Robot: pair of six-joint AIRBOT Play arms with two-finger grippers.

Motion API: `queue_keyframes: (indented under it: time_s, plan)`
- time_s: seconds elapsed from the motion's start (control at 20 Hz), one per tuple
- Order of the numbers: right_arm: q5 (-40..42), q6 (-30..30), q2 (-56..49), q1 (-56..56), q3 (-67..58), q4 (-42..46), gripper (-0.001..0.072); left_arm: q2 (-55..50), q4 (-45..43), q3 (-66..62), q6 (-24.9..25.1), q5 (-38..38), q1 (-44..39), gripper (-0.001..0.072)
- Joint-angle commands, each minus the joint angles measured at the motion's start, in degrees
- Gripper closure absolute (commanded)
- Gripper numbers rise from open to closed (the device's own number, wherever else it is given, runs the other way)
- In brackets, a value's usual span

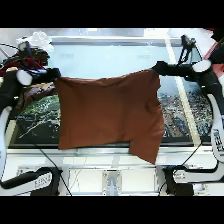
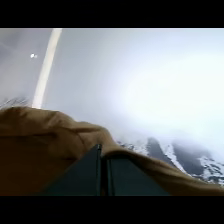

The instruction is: Fold the shirts.

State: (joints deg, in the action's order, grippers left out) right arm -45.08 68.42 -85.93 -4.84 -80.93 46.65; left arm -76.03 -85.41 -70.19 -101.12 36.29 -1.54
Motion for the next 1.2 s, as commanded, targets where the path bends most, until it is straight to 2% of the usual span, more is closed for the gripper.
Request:
queue_keyframes:
  time_s: [0.0, 0.15, 0.3, 0.6, 0.8, 0.9, 1.15]
  plan:
    - [7.6, 2.1, -4.7, -3.8, -0.1, 2.0, 0.0690, -8.3, -6.3, -1.4, -8.2, -7.8, -0.9, 0.0694]
    - [5.8, 2.1, -4.7, -8.2, -1.4, 0.3, 0.0691, -10.4, -5.9, -5.0, -8.4, -7.7, -1.0, 0.0694]
    - [-0.1, 0.5, -4.7, -9.4, -1.7, 1.4, 0.0690, -10.4, -6.2, -7.1, -8.4, -5.4, -1.0, 0.0694]
    - [-19.8, 1.3, -4.6, -9.3, -1.6, 10.3, 0.0689, -10.4, -8.9, -5.9, -6.6, 12.9, -1.0, 0.0693]
    - [-26.9, 3.8, -4.6, -9.3, -0.2, 17.8, 0.0689, -10.4, -8.7, -1.9, -6.6, 14.6, -1.0, 0.0694]
    - [-26.4, 3.8, -4.6, -9.3, 3.5, 18.9, 0.0689, -10.4, -8.5, 0.9, -6.6, 14.6, -1.0, 0.0693]
    - [-15.3, 3.7, -4.7, -9.3, 12.8, 16.3, 0.0686, -10.4, -5.1, 3.1, -5.8, 14.0, -1.0, 0.0691]
